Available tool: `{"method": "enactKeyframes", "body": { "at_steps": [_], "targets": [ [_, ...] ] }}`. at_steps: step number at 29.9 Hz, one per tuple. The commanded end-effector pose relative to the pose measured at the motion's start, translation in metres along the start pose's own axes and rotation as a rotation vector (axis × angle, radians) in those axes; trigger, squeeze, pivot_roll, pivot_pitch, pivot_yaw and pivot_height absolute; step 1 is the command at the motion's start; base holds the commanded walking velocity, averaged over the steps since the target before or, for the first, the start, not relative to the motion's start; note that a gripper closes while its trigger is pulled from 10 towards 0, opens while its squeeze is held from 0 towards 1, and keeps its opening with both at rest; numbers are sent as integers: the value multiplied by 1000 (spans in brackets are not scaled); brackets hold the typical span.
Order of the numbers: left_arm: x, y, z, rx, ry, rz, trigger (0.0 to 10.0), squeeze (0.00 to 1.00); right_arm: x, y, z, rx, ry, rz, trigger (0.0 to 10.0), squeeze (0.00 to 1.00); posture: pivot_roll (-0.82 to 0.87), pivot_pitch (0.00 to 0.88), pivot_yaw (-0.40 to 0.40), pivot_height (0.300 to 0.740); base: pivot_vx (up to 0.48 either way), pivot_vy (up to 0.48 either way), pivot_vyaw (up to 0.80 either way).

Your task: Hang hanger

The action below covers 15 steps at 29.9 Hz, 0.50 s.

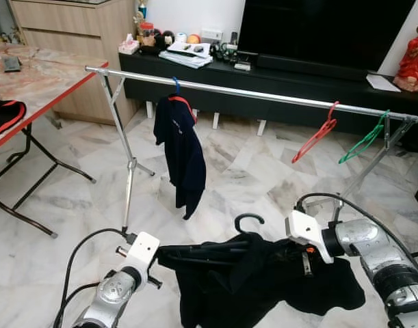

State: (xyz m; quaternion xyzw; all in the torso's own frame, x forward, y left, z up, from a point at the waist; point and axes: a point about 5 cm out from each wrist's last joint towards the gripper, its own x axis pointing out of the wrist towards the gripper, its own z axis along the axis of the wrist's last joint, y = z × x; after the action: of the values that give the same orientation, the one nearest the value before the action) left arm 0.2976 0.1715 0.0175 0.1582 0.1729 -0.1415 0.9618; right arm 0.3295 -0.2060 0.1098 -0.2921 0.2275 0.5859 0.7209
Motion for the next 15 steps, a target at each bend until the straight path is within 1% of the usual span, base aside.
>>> {"method": "enactKeyframes", "body": {
  "at_steps": [1,3,4,5,6,7,9,11,12,15],
  "targets": [
    [-8,15,-16,-13,79,59,0,0,-20,-2,-14,1,95,-52,0,0,37,52,-59,740,0,0,0],
    [-8,15,-16,-13,80,61,0,0,-19,0,-16,-18,123,-28,0,0,38,54,-59,740,0,0,0],
    [-8,16,-16,-13,80,63,0,0,-18,0,-19,-34,171,-44,0,0,40,55,-59,740,0,0,0],
    [-8,16,-16,-13,80,63,0,0,-18,0,-19,-34,171,-44,0,0,40,55,-59,740,0,0,0],
    [-8,17,-16,-12,80,63,0,0,-18,-1,-21,-49,208,-66,0,0,39,56,-59,740,0,0,0],
    [-8,17,-16,-12,80,63,0,0,-18,-1,-21,-49,208,-66,0,0,39,56,-59,740,0,0,0],
    [-8,17,-16,-11,79,61,0,0,-17,-5,-22,-61,237,-122,0,0,40,57,-59,740,0,0,0],
    [-8,17,-16,-10,80,56,0,0,-15,-8,-19,-62,225,-170,0,0,42,60,-60,740,0,0,0],
    [-8,17,-16,-9,81,52,0,0,-13,-11,-18,-60,225,-221,0,0,42,60,-60,740,0,0,0],
    [-8,17,-16,-8,82,43,0,0,-10,-14,-19,-57,239,-277,0,0,45,64,-61,740,0,0,0]
  ]
}}
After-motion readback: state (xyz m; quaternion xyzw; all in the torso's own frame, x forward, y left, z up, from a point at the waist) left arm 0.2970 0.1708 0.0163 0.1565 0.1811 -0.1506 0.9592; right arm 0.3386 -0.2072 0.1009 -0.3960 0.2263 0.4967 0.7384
